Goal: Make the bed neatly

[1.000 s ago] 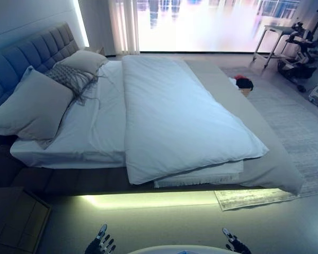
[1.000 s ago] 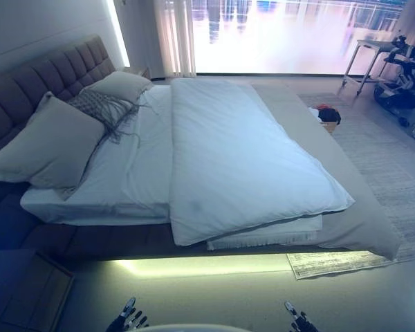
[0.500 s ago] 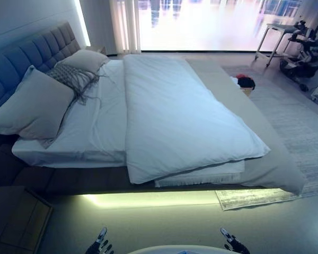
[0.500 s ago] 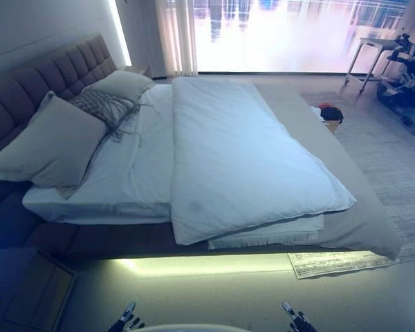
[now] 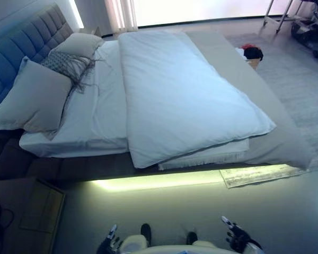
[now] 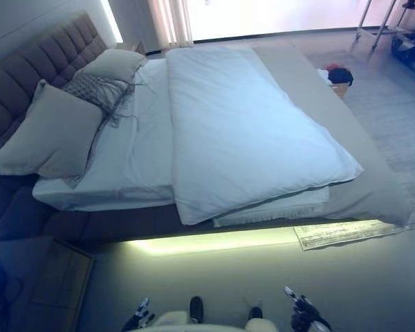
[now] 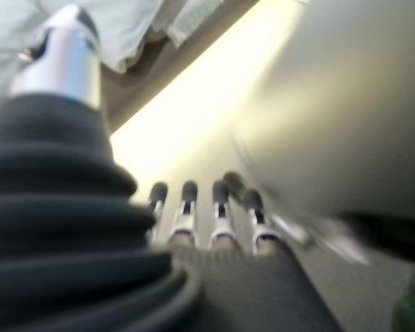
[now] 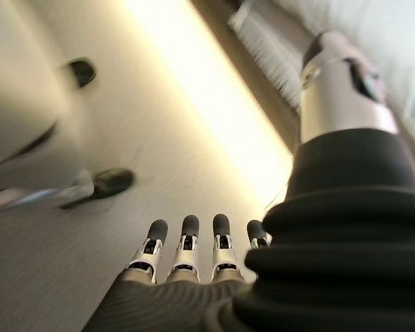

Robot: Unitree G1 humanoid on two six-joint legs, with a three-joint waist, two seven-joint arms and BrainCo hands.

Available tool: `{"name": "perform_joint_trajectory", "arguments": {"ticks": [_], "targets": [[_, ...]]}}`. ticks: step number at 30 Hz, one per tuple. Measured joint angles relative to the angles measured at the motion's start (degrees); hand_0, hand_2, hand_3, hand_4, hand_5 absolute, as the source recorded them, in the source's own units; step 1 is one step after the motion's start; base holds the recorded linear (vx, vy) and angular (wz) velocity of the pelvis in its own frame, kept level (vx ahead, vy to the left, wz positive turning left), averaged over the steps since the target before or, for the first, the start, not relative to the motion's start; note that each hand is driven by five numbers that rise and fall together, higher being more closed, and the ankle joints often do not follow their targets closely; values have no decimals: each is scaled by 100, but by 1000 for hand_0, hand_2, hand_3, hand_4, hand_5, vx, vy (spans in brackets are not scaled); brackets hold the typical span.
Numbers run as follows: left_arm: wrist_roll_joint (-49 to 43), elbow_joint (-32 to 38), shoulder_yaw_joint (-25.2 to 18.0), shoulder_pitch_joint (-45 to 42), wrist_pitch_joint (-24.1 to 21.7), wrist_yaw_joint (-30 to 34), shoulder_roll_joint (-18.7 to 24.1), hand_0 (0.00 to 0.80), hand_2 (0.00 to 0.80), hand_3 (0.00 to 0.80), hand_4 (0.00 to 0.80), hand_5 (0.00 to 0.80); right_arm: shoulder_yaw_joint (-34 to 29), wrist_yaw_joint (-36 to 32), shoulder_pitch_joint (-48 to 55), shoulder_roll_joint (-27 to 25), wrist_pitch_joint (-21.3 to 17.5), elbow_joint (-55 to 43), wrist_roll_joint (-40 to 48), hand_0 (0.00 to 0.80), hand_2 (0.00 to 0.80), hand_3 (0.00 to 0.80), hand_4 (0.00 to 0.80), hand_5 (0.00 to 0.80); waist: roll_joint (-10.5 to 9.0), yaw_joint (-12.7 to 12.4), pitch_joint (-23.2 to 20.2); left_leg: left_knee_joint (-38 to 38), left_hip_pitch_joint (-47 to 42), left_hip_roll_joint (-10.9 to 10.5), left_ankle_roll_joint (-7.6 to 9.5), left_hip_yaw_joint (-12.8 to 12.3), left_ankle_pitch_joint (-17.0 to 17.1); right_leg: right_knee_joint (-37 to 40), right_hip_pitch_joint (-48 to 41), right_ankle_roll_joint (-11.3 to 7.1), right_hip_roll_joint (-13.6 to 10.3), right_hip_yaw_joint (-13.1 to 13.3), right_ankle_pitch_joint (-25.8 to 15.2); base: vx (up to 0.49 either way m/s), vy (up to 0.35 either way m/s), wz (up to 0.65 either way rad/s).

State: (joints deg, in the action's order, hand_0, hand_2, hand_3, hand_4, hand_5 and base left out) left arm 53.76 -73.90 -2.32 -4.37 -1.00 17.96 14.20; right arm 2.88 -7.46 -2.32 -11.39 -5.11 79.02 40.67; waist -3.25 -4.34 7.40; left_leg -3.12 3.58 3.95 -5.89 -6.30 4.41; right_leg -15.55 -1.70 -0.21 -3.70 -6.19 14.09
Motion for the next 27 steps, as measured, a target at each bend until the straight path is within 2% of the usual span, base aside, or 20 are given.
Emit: {"name": "perform_joint_trajectory", "arguments": {"ticks": [1,2,4,5,6,7,8,9,10,11,15,18,19,21,22,24,25,27], "targets": [[-1,-144,-160,-1,2,-41,8,0,0,0,0,0,-54,-42,2,-4,-18,-30,3,0,0,0,0,0,-14,20,20,-349,200,121,-47,12,-115,246,-167,15,112,-16,-23,379,243,-10],[-4,-259,-190,-6,11,-47,-26,0,0,0,0,0,-92,-60,0,-34,-32,-25,2,0,0,0,0,0,-19,-24,17,-337,311,220,-98,4,-131,497,-221,73,112,-19,-57,496,320,-19],[-6,-438,-282,9,14,-57,-223,0,0,0,0,0,-146,-75,-23,-167,-44,5,3,0,0,0,0,0,126,10,-2,53,397,442,-88,-27,-123,1300,-643,187,160,-30,-163,531,322,-32],[-6,-471,-315,19,14,-59,-313,0,0,0,0,0,-232,-63,-9,-217,-37,30,3,0,0,0,0,0,236,29,32,319,358,471,-16,-33,-67,1567,-851,157,115,-28,-283,455,266,-6],[-7,-470,-317,39,9,-59,-373,0,0,0,0,0,-248,-64,55,-219,-35,29,6,0,0,0,0,0,316,53,39,640,269,453,-8,27,21,1712,-1013,-5,35,-19,-525,501,313,6],[-6,-464,-317,92,-4,-60,-411,0,0,0,0,0,-262,-66,131,-276,-25,41,11,0,0,0,0,0,422,38,60,707,192,456,-64,44,342,1808,-1199,-202,-32,-7,-622,405,281,8],[-15,-435,-317,97,-20,-57,-393,0,0,0,0,0,-260,-84,176,-224,-2,37,11,0,0,0,0,0,394,11,14,502,176,340,-55,-4,601,1835,-1344,-307,-181,5,-547,367,269,0],[-42,-417,-321,98,-39,-72,-313,0,0,0,0,0,-245,-94,164,-105,11,13,32,0,0,0,0,0,252,-64,-66,307,184,121,147,-76,508,1853,-1428,-376,-416,12,-467,320,247,-11],[-78,-371,-325,117,-40,-110,-201,0,0,0,0,0,-220,-128,138,25,14,-38,57,0,0,0,0,0,143,-110,-186,178,181,-52,268,-161,324,1856,-1445,-427,-610,-5,-489,307,240,-19],[-92,-268,-360,168,-50,-164,-112,0,0,0,0,0,-218,-176,88,133,17,-89,81,0,0,0,0,0,24,-128,-174,-1,207,-156,330,-197,215,1800,-1460,-596,-729,-45,-622,283,227,-9],[-133,-167,-445,309,-41,-184,102,0,0,0,0,0,-217,-222,-119,334,21,-273,163,0,0,0,0,0,-63,-163,-287,-585,201,-243,489,-200,-431,1547,-1545,-573,-875,-85,-942,269,231,2],[-274,-245,-369,435,21,-179,141,0,0,0,0,0,-227,-200,-158,296,19,-261,231,0,0,0,0,0,-68,-136,-401,-489,81,-372,601,-233,-560,1008,-1372,-576,-1021,-99,-978,244,203,4],[-338,-266,-260,482,41,-169,145,0,0,0,0,0,-232,-199,-132,272,17,-267,291,0,0,0,0,0,-32,-108,-408,-308,-80,-390,640,-245,-550,574,-1179,-578,-1039,-100,-988,232,166,1],[-355,-278,-97,367,70,-166,128,0,0,0,0,0,-223,-202,-75,163,20,-278,330,0,0,0,0,0,267,22,-422,185,-496,-340,769,-237,-438,-715,-617,-632,-1114,-112,-1113,204,72,-4],[-353,-278,-38,284,66,-171,135,0,0,0,0,0,-219,-204,23,109,20,-279,335,0,0,0,0,0,332,75,-495,341,-602,-361,817,-285,-456,-915,-346,-639,-1218,-140,-967,184,-19,-12],[-349,-269,-2,260,58,-172,182,0,0,0,0,0,-214,-200,118,85,32,-266,392,0,0,0,0,0,394,183,-533,531,-706,-337,845,-307,-448,-574,35,-633,-1239,-230,-796,119,-104,-15],[-342,-271,6,263,55,-175,182,0,0,0,0,0,-214,-201,143,71,39,-258,430,0,0,0,0,0,447,209,-513,661,-803,-284,821,-336,-395,-70,252,-661,-1147,-285,-814,114,-186,-12],[-335,-277,1,288,54,-168,174,0,0,0,0,0,-221,-195,166,49,49,-242,532,0,0,0,0,0,452,380,-471,779,-823,-200,760,-340,-353,995,577,-911,-952,-388,-1092,132,-219,-6]]}}
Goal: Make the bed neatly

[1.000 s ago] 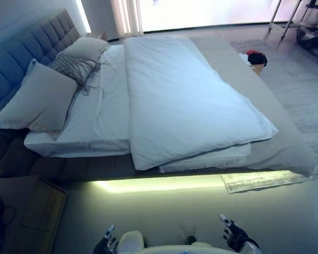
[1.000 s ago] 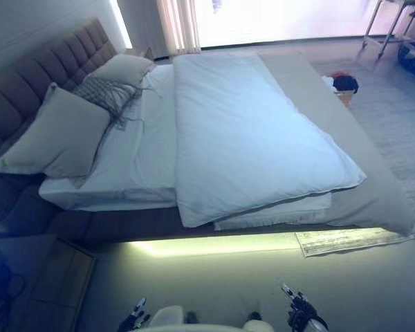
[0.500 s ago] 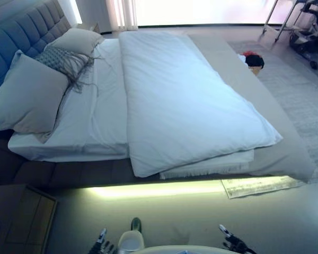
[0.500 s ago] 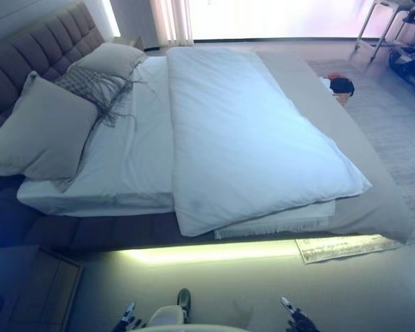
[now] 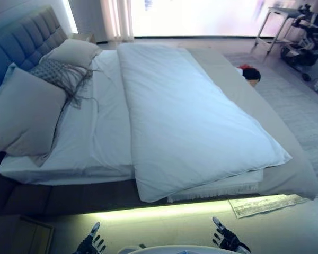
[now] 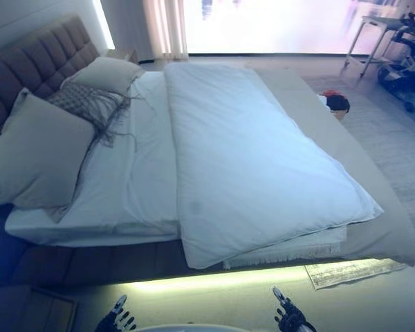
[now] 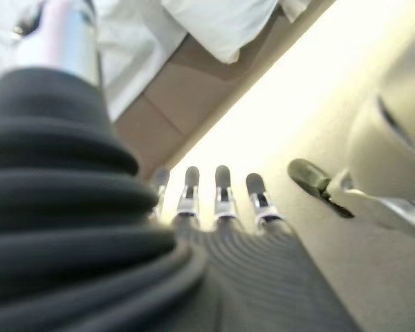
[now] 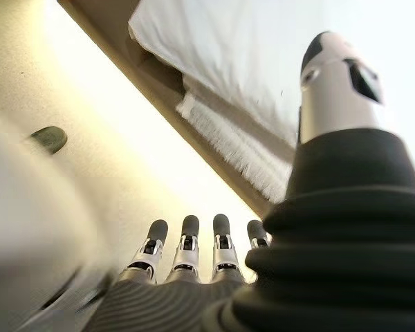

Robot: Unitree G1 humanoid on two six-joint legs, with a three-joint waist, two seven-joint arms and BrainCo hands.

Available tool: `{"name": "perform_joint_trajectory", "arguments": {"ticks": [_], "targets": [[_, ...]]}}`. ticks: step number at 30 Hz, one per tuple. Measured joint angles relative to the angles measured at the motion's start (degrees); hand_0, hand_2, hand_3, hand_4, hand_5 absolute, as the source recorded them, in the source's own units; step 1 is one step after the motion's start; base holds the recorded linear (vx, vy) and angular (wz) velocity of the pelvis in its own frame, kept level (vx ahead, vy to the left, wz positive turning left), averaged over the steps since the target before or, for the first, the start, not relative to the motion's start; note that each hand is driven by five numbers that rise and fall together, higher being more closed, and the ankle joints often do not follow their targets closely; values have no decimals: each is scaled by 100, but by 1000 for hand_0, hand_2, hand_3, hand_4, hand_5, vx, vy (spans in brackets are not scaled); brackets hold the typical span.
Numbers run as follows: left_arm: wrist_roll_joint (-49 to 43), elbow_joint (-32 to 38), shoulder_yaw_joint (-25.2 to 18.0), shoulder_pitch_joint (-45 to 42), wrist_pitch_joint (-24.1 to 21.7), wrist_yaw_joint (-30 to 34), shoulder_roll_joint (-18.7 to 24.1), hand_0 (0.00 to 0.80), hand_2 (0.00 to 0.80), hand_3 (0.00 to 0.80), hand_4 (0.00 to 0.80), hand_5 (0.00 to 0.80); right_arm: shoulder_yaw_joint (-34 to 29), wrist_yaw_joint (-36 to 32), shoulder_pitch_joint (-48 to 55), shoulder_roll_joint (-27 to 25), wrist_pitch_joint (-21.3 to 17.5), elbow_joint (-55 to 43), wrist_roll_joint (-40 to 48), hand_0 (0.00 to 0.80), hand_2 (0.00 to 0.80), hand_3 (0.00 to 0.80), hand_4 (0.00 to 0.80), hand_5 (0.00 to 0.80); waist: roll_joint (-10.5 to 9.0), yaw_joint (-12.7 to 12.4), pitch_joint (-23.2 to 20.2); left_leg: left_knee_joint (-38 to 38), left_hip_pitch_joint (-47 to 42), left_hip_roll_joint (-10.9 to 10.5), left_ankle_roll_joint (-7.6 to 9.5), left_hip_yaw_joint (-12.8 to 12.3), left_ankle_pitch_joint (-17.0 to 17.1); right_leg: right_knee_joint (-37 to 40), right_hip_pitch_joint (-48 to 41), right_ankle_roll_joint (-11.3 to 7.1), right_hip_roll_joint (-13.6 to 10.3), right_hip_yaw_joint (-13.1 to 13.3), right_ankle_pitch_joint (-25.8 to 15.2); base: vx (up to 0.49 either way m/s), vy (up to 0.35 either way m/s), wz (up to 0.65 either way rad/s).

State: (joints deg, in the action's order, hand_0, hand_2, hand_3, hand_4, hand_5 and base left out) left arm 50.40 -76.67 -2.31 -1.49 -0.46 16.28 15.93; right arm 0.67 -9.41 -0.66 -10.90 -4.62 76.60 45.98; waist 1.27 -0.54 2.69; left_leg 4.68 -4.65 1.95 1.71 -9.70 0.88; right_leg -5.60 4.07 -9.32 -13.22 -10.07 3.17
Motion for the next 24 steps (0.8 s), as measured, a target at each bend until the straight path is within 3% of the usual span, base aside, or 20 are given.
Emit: {"name": "perform_joint_trajectory", "arguments": {"ticks": [1,3,5,6,8,10,12,16,18,19,20,21,23,24], "targets": [[8,0,-1,20,2,2,-3,0,0,0,0,0,-1,3,-4,-22,1,-3,29,0,0,0,0,0,-55,77,38,28,-11,-2,-16,-1,-9,462,188,-84,30,-38,-316,133,-207,2],[39,15,-17,61,5,2,-33,0,0,0,0,0,-10,39,-9,-83,9,0,96,0,0,0,0,0,-137,179,128,49,16,-6,-90,37,-62,1013,512,-77,23,-188,-793,148,-190,11],[37,52,-186,33,-16,9,-44,0,0,0,0,0,-35,133,49,-69,73,38,173,0,0,0,0,0,-308,283,216,-14,-166,-14,-275,67,-163,727,571,-32,-99,-430,-769,217,-169,50],[39,66,-209,-11,-63,2,-39,0,0,0,0,0,-67,176,138,-49,106,45,176,0,0,0,0,0,-422,263,217,-96,-297,-2,-468,54,-262,642,392,62,-142,-482,-809,256,-143,56],[38,93,-217,-158,-103,-1,-218,0,0,0,0,0,-201,296,163,-118,116,-1,179,0,0,0,0,0,-245,269,251,-359,-464,316,-765,19,-478,341,234,152,80,-519,-941,251,-150,31],[34,91,-234,-259,-99,-20,-344,0,0,0,0,0,-226,335,119,-190,118,-36,181,0,0,0,0,0,-30,244,246,-529,-483,596,-941,15,-629,275,190,487,332,-571,-1011,269,-155,9],[10,83,-336,-332,-90,-53,-411,0,0,0,0,0,-252,337,-6,-259,156,-52,181,0,0,0,0,0,89,247,250,-529,-546,793,-981,-44,-630,290,149,628,560,-599,-953,294,-132,-6],[-104,75,-454,-370,-86,-32,-406,0,0,0,0,0,-253,316,-128,-413,208,-207,178,0,0,0,0,0,170,243,275,-616,-663,965,-1077,-126,-681,381,-10,702,739,-629,-906,184,-65,-7],[-245,52,-531,-322,-95,57,-318,0,0,0,0,0,-278,231,-196,-360,239,-189,172,0,0,0,0,0,2,100,391,-1675,-223,889,-1199,83,-745,618,-156,718,671,-612,-877,14,58,-6],[-246,52,-561,-308,-112,107,-314,0,0,0,0,0,-268,211,-183,-332,259,-175,174,0,0,0,0,0,-94,12,415,-2681,289,857,-1209,318,-710,841,-286,737,633,-589,-866,-118,166,-32],[-245,106,-517,-258,-106,182,-356,0,0,0,0,0,-217,212,-173,-362,261,-184,180,0,0,0,0,0,-227,-83,445,-3103,743,759,-1375,497,-879,928,-265,891,482,-467,-1016,-160,147,-42],[-247,117,-390,-271,-72,242,-418,0,0,0,0,0,-148,210,-219,-441,255,-218,190,0,0,0,0,0,-176,-107,467,-2768,948,686,-1360,423,-908,849,-118,816,428,-493,-1106,-223,129,-55],[-240,113,-152,-169,31,245,-566,0,0,0,0,0,7,168,-607,-742,240,-228,296,0,0,0,0,0,244,-54,587,-2351,1554,695,-898,333,-599,409,417,794,460,-689,-1100,-199,101,-69],[-240,114,-25,-105,35,234,-588,0,0,0,0,0,45,176,-782,-802,215,-293,379,0,0,0,0,0,382,-69,645,-2330,1831,653,-672,364,-612,165,686,776,481,-691,-1097,-191,83,-76]]}}
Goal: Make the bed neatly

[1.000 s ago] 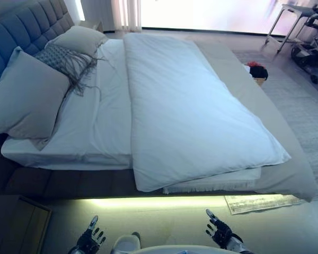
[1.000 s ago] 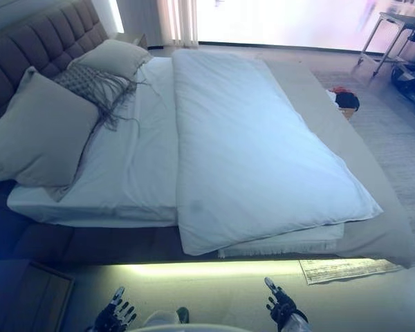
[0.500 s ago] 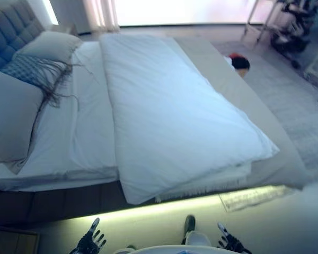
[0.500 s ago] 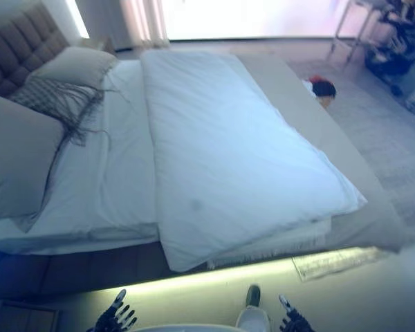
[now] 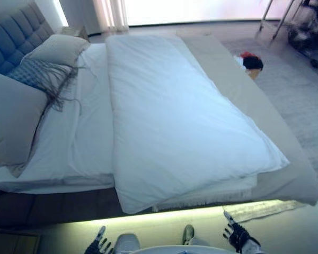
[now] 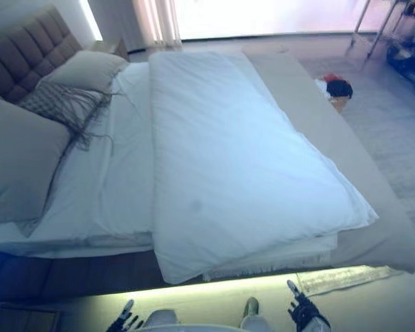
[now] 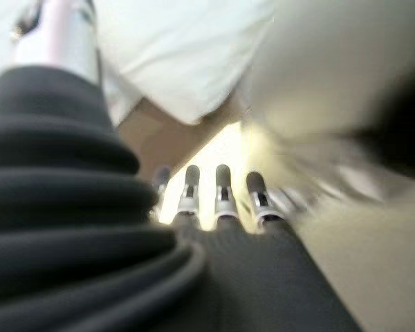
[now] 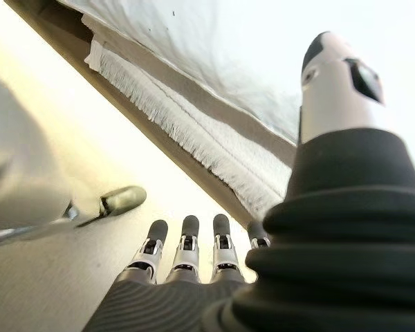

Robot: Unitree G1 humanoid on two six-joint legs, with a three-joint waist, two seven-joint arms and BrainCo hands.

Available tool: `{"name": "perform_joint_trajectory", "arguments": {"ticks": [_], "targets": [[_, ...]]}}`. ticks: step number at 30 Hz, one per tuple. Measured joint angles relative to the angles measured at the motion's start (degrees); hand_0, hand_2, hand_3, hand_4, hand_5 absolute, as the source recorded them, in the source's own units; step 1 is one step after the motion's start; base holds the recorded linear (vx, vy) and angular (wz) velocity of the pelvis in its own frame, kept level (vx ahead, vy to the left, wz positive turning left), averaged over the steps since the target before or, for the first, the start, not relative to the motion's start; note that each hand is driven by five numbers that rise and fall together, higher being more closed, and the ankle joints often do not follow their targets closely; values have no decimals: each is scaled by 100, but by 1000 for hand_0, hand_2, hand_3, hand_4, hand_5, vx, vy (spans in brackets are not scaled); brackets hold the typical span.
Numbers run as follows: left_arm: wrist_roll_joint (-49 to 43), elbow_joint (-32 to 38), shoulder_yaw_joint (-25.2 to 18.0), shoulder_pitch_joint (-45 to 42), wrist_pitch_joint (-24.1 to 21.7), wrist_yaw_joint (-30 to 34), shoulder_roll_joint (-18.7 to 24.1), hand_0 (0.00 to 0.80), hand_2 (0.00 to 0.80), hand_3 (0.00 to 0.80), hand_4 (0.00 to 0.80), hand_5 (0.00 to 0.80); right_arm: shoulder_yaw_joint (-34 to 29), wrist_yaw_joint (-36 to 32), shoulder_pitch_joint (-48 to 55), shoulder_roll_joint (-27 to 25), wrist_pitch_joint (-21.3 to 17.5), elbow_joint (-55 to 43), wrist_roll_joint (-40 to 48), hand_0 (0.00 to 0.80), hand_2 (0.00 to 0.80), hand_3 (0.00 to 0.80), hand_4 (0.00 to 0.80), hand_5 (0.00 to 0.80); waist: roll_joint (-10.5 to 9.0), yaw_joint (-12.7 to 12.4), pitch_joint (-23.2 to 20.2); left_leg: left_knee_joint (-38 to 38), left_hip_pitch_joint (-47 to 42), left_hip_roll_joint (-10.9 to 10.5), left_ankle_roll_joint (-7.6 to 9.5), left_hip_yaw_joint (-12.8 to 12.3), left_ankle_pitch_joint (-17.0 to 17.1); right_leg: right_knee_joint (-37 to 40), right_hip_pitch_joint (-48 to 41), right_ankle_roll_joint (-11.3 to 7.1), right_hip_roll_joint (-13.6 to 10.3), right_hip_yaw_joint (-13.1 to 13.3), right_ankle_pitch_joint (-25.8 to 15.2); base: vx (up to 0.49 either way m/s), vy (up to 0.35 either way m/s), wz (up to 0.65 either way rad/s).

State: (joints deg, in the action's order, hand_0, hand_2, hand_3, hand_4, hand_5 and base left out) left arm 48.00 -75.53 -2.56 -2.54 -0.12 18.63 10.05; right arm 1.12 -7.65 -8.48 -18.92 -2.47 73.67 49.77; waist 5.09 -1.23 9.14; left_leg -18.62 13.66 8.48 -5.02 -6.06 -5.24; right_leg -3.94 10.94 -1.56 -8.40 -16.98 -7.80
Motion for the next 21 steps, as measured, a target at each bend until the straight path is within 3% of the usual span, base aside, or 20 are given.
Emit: {"name": "perform_joint_trajectory", "arguments": {"ticks": [2,4,5,6,7,12,15,21], "targets": [[73,27,139,320,-29,-3,122,0,0,0,0,0,30,-58,-111,42,12,-91,233,0,0,0,0,0,-54,75,176,124,200,-36,50,-10,36,-354,302,-133,-133,97,199,-161,62,-4],[268,151,138,774,-121,9,305,0,0,0,0,0,3,-54,-203,80,30,-73,417,0,0,0,0,0,-321,67,377,400,379,-208,11,-25,40,-627,608,-99,-324,132,381,-98,23,62],[355,205,157,969,-145,2,372,0,0,0,0,0,-23,-50,-382,76,23,-67,543,0,0,0,0,0,-430,108,525,110,500,-279,56,-29,69,-665,733,-102,-419,106,384,-104,-8,48],[356,229,168,1037,-144,-4,360,0,0,0,0,0,-43,-47,-583,0,23,-73,627,0,0,0,0,0,-321,152,660,-58,477,-231,36,-18,39,-749,765,-104,-383,65,382,-111,-30,39],[408,216,200,1124,-134,-23,379,0,0,0,0,0,-37,-18,-767,-36,9,-99,726,0,0,0,0,0,-290,212,817,-43,475,-231,129,-38,43,-917,805,-160,-418,116,446,-123,-46,28],[785,351,262,1427,-138,-126,490,0,0,0,0,0,-37,100,-1642,-97,73,-107,841,0,0,0,0,0,-232,156,1298,-656,1067,-231,232,2,-128,-1360,1298,-171,-519,185,537,-76,-25,14],[795,387,366,1534,-130,-132,487,0,0,0,0,0,-31,130,-2120,-186,166,-109,954,0,0,0,0,0,-122,143,1491,-1019,1397,-238,240,8,-235,-1755,1628,-169,-599,239,652,-54,9,0],[1005,667,484,1696,-124,-175,490,0,0,0,0,0,-20,94,-2485,-486,298,-109,1022,0,0,0,0,0,-124,31,1686,-1558,1976,-266,261,52,-411,-2527,2327,-141,-761,361,972,-23,0,4]]}}
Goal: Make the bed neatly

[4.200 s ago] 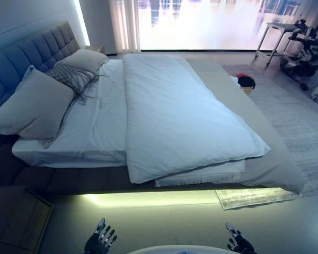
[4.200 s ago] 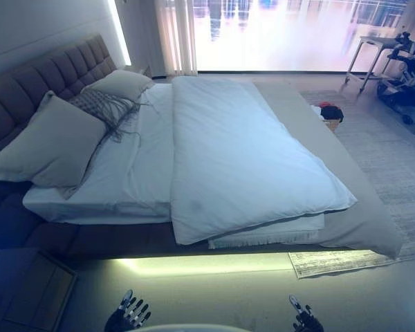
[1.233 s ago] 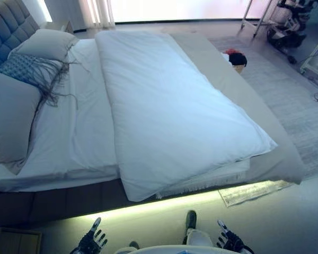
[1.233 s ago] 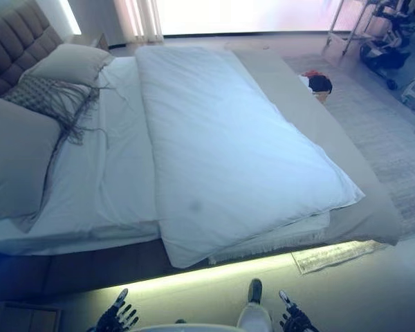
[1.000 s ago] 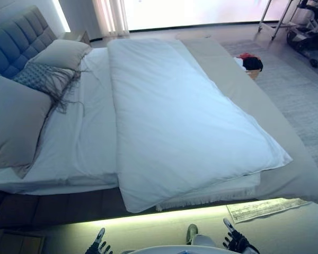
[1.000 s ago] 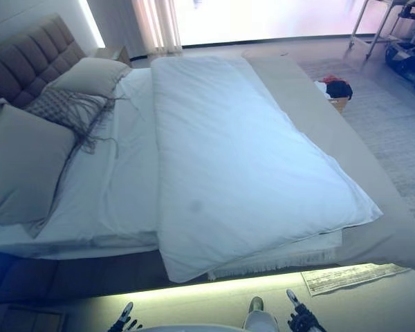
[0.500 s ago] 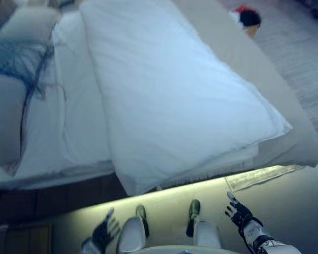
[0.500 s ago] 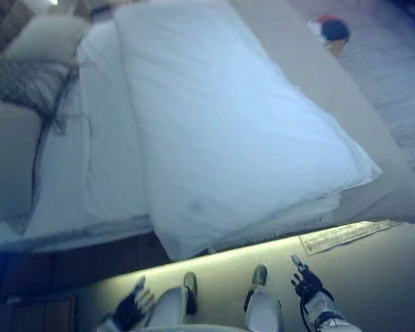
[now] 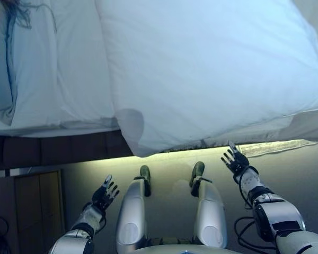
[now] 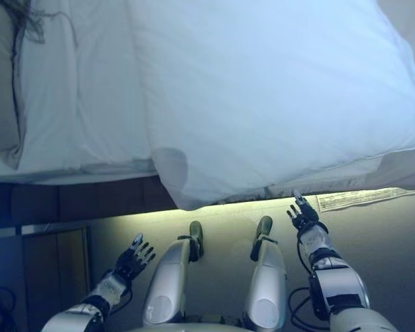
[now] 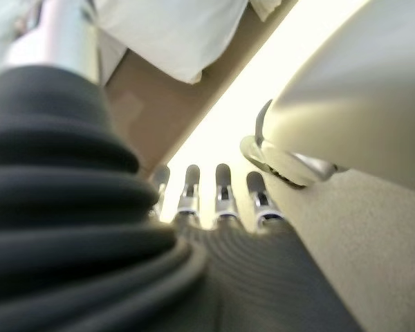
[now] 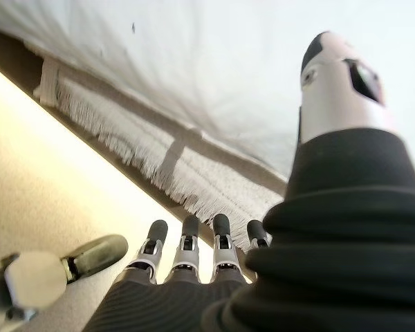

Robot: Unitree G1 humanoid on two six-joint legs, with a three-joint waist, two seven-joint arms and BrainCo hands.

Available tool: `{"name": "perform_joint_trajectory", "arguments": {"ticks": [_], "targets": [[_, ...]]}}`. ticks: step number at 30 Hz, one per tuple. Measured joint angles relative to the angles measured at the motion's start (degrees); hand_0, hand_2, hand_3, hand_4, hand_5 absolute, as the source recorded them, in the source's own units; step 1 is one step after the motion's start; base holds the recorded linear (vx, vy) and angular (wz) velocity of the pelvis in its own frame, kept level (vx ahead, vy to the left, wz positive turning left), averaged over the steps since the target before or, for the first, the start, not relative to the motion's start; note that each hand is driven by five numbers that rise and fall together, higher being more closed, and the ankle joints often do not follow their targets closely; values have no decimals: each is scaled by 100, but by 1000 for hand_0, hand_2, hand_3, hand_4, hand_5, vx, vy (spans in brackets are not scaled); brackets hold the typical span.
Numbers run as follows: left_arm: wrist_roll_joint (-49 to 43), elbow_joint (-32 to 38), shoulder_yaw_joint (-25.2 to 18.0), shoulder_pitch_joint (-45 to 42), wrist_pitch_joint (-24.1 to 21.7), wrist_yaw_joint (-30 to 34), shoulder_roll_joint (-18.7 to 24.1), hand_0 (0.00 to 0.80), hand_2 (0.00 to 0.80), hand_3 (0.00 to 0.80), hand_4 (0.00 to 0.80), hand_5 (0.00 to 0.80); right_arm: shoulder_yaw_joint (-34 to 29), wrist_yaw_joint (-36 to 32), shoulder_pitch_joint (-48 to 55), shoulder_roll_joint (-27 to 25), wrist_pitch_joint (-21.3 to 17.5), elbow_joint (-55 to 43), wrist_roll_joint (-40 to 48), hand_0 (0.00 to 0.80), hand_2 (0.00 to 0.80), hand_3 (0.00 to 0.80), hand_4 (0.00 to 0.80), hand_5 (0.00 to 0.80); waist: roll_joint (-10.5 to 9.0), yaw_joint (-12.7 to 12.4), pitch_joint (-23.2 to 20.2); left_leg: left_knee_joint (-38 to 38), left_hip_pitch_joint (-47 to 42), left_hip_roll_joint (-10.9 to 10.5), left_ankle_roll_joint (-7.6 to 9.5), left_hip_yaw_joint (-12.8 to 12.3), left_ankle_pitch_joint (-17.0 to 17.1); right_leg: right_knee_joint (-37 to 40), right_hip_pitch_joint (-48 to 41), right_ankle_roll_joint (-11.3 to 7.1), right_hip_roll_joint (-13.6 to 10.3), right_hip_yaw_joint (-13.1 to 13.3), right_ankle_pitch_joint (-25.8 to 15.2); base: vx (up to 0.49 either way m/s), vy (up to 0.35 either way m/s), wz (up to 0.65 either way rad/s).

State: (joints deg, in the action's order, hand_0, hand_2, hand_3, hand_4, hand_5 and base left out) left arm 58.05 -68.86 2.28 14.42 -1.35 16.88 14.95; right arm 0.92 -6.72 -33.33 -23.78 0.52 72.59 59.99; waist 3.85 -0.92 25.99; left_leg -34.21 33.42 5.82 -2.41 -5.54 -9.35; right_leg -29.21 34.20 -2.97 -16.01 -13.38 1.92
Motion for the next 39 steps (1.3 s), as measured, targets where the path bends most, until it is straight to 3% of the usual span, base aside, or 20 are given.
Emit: {"name": "perform_joint_trajectory", "arguments": {"ticks": [8,19,34,35,36,39], "targets": [[495,514,-8,61,-15,-27,14,0,0,0,0,0,116,-30,-746,-795,255,-33,47,0,0,0,0,0,67,-178,81,-859,1095,55,-16,259,-187,-1003,1068,107,-40,86,342,-38,-31,7],[718,737,-6,30,-31,-29,28,0,0,0,0,0,261,-39,-1865,-1281,508,-43,46,0,0,0,0,0,133,-503,127,-1871,2389,72,-121,609,-276,-2218,2359,314,-46,209,697,-33,-3,8],[904,943,-153,-536,-56,361,161,0,0,0,0,0,676,-208,-2644,-1733,711,-77,144,0,0,0,0,0,136,-650,129,-2568,2998,3,-192,934,-321,-2975,2848,393,-51,262,903,28,-16,6],[901,942,-156,-566,-52,382,165,0,0,0,0,0,677,-274,-2642,-1741,711,-78,142,361,361,361,361,361,136,-645,129,-2566,2962,5,-191,934,-320,-2971,2810,393,-49,263,903,64,18,-1],[897,942,-156,-597,-46,412,164,0,0,0,0,0,687,-334,-2633,-1740,715,-89,139,800,800,800,800,800,133,-646,130,-2551,2897,13,-191,932,-320,-2949,2751,393,-41,263,903,70,27,-4],[894,980,-148,-738,-42,531,150,0,0,0,0,0,730,-596,-2586,-1743,718,-306,137,800,800,800,800,800,130,-620,132,-2311,2505,36,-167,872,-306,-2707,2385,366,-13,251,886,69,42,-7]]}}
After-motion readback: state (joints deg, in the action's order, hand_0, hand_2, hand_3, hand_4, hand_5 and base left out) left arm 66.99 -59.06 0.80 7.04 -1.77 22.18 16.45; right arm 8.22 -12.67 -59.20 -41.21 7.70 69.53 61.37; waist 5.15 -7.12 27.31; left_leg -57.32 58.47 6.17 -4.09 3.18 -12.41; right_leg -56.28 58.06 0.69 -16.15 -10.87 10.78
